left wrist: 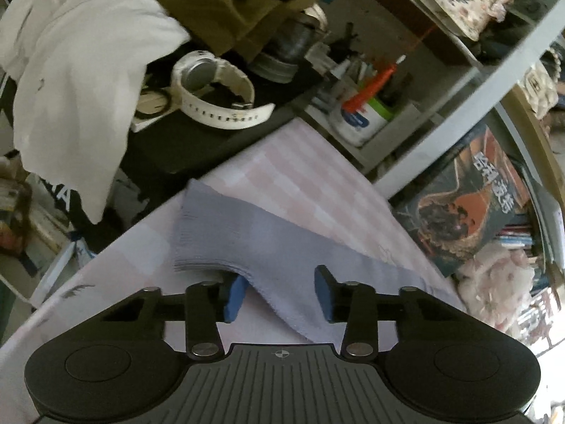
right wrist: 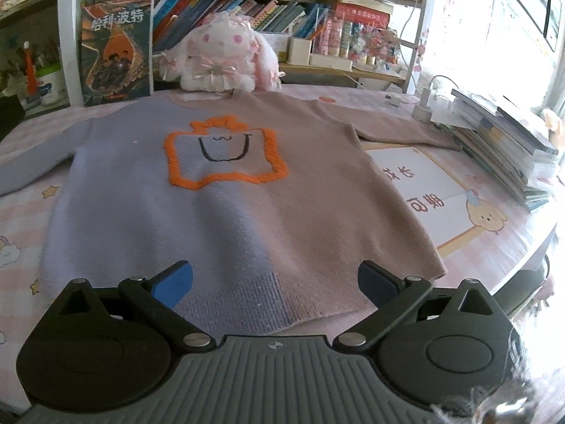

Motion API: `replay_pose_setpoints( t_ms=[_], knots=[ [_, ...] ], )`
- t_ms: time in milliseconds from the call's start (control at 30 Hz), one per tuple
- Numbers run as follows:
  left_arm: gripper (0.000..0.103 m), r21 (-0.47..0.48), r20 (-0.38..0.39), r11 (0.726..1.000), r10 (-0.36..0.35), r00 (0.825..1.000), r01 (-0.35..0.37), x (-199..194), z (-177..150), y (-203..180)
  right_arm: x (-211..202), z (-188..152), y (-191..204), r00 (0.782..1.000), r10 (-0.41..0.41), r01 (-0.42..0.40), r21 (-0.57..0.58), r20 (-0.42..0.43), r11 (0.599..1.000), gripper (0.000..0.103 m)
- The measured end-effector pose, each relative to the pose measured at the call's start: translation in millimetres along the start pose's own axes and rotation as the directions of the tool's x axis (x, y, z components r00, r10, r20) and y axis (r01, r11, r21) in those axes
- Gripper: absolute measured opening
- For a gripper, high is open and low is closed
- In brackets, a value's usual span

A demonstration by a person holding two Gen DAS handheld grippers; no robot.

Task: Fold clothes
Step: 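Grasp the lavender sleeve cuff with the left gripper, then lift the sleeve with the left gripper and fold it across the sweater body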

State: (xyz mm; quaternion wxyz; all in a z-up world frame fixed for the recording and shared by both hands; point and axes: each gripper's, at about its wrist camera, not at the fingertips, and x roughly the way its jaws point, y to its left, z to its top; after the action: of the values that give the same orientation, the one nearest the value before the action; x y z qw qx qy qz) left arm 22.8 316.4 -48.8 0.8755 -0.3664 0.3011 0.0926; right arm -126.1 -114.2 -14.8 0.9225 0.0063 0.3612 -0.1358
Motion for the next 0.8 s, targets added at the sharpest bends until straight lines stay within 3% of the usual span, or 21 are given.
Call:
replay_pose_setpoints(
  t_ms=[167, 233, 267, 467, 633, 800],
  knots=[
    [0.024, -0.035, 0.020, 0.999, 0.026, 0.999, -0.025, 3, 4, 1, 1, 0, -3, 1.000, 0.004, -0.004, -0.006, 0.007, 1.000, 0.101],
    [0.006, -0.044, 0.028, 0.998, 0.039, 0.999, -0.038, 4, 5, 1, 1, 0, -5, 1.000, 0.007, -0.007, -0.010, 0.011, 1.000, 0.101],
    [0.004, -0.049, 0.032, 0.998, 0.046, 0.998, -0.044, 4, 5, 1, 1, 0, -5, 1.000, 0.009, -0.009, -0.012, 0.013, 1.000, 0.101],
    [0.003, -0.076, 0.055, 0.994, 0.086, 0.995, -0.082, 7, 9, -1, 7, 5, -23, 0.999, 0.028, -0.027, -0.020, 0.034, 0.999, 0.101],
    [0.003, 0.041, 0.144, 0.999, 0.011, 0.989, -0.017, -10, 6, -45, 22, 15, -48, 0.996, 0.078, -0.076, -0.052, 0.043, 0.996, 0.101],
    [0.003, 0.164, 0.185, 0.986, -0.070, 0.980, 0.039, -23, -12, -115, 38, 25, -73, 0.990, 0.128, -0.124, -0.085, 0.051, 0.989, 0.101]
  ],
)
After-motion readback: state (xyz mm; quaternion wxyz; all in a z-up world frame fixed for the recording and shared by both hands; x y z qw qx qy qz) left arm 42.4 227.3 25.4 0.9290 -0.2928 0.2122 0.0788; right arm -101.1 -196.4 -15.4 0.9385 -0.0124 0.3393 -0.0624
